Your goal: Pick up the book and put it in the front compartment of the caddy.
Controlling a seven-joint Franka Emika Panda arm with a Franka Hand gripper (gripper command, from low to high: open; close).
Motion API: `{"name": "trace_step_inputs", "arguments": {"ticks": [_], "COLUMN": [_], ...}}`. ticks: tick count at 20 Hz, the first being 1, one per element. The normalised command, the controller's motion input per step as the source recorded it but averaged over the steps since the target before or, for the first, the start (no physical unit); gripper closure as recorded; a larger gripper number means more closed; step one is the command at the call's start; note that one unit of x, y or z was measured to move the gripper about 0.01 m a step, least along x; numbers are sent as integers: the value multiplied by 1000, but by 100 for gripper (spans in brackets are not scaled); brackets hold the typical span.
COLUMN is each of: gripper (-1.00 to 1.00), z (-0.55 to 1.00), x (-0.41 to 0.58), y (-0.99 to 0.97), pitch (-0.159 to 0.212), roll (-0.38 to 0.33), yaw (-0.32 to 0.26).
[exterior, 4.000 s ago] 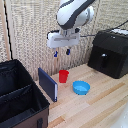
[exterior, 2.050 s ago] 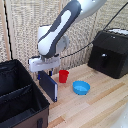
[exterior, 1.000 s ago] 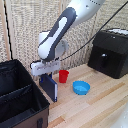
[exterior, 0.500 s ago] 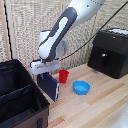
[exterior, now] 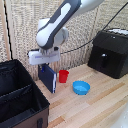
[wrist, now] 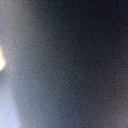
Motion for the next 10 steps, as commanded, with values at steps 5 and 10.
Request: {"name": "trace_step_inputs", "arguments": {"ticks": [5,10], "gripper": [100,100], "z": [847,747], "x": [-19,-134], "y": [-10,-13], "pitch": [0,0], "roll": [1,12], "yaw": [-327,-298]}}
